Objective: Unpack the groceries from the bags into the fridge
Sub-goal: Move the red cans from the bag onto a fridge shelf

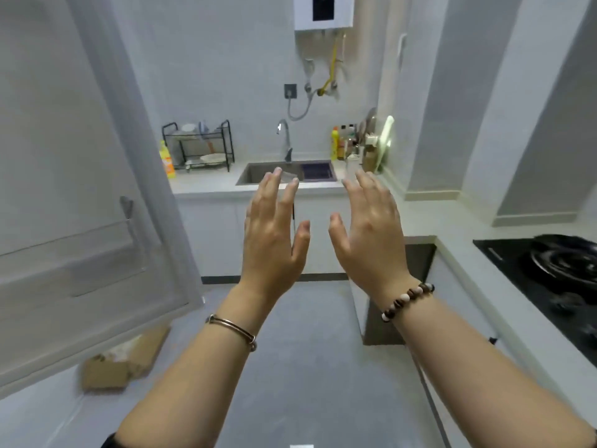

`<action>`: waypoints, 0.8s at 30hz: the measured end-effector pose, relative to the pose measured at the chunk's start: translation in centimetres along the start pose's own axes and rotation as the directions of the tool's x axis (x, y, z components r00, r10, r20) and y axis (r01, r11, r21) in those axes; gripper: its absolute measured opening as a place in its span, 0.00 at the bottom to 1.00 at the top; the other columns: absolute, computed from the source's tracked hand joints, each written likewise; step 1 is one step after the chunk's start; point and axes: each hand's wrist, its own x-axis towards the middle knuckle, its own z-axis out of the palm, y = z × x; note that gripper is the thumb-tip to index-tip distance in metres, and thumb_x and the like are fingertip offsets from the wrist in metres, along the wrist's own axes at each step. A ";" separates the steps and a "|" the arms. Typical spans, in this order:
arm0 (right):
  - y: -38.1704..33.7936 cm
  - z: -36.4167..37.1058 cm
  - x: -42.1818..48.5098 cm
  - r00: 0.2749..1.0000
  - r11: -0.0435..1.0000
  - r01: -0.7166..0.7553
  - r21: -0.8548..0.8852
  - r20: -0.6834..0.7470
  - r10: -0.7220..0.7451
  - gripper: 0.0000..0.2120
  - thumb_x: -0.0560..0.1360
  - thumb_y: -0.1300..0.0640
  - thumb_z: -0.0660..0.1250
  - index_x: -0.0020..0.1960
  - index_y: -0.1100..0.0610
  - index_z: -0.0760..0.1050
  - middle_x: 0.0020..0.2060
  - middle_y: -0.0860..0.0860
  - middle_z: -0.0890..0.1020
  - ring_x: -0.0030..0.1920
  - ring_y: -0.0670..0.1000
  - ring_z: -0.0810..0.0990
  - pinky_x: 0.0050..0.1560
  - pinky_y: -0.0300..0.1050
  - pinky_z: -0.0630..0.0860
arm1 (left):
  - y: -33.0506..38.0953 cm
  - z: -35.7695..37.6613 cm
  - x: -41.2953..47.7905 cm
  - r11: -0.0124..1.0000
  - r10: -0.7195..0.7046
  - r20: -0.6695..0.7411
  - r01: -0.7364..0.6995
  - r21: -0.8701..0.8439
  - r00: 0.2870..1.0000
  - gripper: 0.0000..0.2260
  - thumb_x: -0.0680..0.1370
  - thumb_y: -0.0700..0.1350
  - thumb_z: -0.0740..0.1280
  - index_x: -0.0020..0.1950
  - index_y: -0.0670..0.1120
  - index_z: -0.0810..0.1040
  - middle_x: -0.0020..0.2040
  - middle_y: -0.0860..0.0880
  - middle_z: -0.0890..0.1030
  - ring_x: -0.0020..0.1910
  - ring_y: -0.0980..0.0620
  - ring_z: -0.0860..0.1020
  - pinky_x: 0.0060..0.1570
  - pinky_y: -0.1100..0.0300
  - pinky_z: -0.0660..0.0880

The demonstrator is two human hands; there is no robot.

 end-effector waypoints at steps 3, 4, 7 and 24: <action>6.2 -2.2 -0.6 0.992 0.984 -0.123 -0.128 -0.007 0.123 0.25 0.77 0.49 0.53 0.68 0.61 0.67 0.69 0.59 0.69 0.71 0.59 0.64 0.72 0.56 0.60 | 3.2 6.4 1.6 0.993 0.041 0.084 -0.031 -0.116 0.996 0.23 0.78 0.49 0.57 0.73 0.44 0.61 0.75 0.41 0.60 0.75 0.45 0.56 0.72 0.45 0.59; 8.1 -2.9 -0.9 0.986 0.972 -0.167 -0.166 -0.010 0.168 0.25 0.76 0.49 0.52 0.68 0.61 0.67 0.69 0.59 0.69 0.71 0.58 0.64 0.72 0.55 0.59 | 4.2 8.6 2.1 0.987 0.059 0.111 -0.041 -0.153 0.992 0.24 0.78 0.49 0.57 0.73 0.44 0.61 0.75 0.41 0.60 0.75 0.45 0.56 0.72 0.46 0.58; 13.6 -5.3 -1.6 0.960 0.920 -0.277 -0.276 -0.035 0.278 0.26 0.76 0.48 0.51 0.68 0.61 0.67 0.69 0.59 0.69 0.71 0.58 0.63 0.72 0.56 0.59 | 7.4 14.9 3.5 0.964 0.114 0.185 -0.064 -0.258 0.976 0.24 0.78 0.50 0.57 0.73 0.45 0.60 0.75 0.42 0.60 0.75 0.46 0.56 0.73 0.49 0.56; 33.6 -20.0 -8.0 0.676 0.369 -0.678 -0.636 -0.343 0.652 0.22 0.79 0.52 0.58 0.70 0.61 0.66 0.71 0.57 0.66 0.73 0.56 0.60 0.73 0.52 0.58 | 29.4 37.5 6.4 0.653 0.526 0.353 -0.101 -0.750 0.774 0.23 0.78 0.46 0.60 0.72 0.42 0.64 0.75 0.43 0.60 0.75 0.46 0.57 0.73 0.52 0.56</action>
